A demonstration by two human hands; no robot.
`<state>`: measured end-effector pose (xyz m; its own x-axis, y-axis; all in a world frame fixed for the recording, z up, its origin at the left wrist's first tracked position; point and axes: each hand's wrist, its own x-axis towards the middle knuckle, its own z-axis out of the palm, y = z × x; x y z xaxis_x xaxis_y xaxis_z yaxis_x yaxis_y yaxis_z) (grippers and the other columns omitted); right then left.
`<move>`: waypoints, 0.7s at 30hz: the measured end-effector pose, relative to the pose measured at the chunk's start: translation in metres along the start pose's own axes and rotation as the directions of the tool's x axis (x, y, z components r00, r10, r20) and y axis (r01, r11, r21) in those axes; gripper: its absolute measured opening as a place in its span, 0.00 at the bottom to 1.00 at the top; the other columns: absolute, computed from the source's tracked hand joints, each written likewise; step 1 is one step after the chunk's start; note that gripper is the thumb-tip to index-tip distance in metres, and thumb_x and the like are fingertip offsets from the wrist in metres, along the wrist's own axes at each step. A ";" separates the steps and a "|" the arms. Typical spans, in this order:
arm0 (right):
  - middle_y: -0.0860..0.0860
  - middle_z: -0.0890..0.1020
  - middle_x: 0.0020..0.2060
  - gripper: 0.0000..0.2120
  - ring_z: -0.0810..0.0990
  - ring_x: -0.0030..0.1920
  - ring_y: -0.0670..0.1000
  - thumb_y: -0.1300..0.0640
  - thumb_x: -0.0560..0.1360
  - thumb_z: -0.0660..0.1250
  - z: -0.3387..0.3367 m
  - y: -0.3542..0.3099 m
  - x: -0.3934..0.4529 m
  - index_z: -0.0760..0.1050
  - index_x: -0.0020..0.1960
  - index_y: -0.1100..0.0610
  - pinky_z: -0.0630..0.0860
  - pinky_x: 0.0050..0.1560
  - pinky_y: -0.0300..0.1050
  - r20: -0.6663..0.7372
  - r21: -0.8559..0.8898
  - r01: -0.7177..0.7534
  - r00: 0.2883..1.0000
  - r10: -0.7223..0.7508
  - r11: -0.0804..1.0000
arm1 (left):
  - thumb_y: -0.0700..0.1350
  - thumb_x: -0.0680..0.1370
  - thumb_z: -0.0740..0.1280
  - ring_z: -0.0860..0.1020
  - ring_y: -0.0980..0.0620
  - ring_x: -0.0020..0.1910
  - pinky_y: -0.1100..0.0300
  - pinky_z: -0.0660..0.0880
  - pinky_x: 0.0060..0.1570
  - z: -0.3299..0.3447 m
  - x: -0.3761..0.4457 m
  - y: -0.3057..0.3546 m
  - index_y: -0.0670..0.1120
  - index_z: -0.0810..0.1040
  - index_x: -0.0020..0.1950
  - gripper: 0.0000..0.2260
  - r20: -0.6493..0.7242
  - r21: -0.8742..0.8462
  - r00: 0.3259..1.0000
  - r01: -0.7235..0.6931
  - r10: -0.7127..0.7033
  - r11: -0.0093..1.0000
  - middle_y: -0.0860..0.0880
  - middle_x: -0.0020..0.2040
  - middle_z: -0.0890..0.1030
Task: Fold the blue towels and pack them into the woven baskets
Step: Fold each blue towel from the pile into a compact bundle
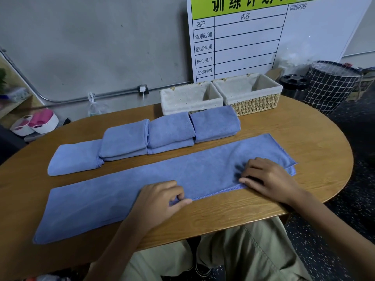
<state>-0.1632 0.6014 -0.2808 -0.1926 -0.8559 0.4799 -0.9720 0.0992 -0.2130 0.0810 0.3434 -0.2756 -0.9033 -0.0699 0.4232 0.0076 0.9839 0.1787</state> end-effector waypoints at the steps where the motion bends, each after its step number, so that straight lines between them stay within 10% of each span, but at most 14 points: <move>1: 0.46 0.77 0.43 0.13 0.76 0.41 0.49 0.46 0.81 0.62 -0.003 0.004 -0.003 0.80 0.47 0.52 0.74 0.41 0.49 0.000 -0.010 -0.023 1.000 0.023 1.000 | 0.66 0.78 0.62 0.69 0.58 0.30 0.66 0.62 0.29 0.002 0.004 0.000 0.53 0.71 0.35 0.20 -0.008 -0.009 1.000 0.030 -0.030 1.000 0.56 0.32 0.70; 21: 0.50 0.78 0.48 0.05 0.76 0.45 0.54 0.58 0.78 0.62 -0.055 0.050 -0.058 0.77 0.49 0.56 0.68 0.48 0.47 -0.030 -0.385 -0.022 0.999 0.012 0.923 | 0.68 0.74 0.66 0.64 0.59 0.30 0.70 0.56 0.29 0.011 0.002 -0.001 0.53 0.66 0.35 0.21 -0.049 -0.004 0.996 0.068 -0.068 0.998 0.58 0.32 0.63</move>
<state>-0.2081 0.6836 -0.2722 -0.2080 -0.8392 0.5025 -0.9443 0.3062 0.1204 0.0740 0.3437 -0.2849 -0.8797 -0.1449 0.4529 -0.0521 0.9761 0.2110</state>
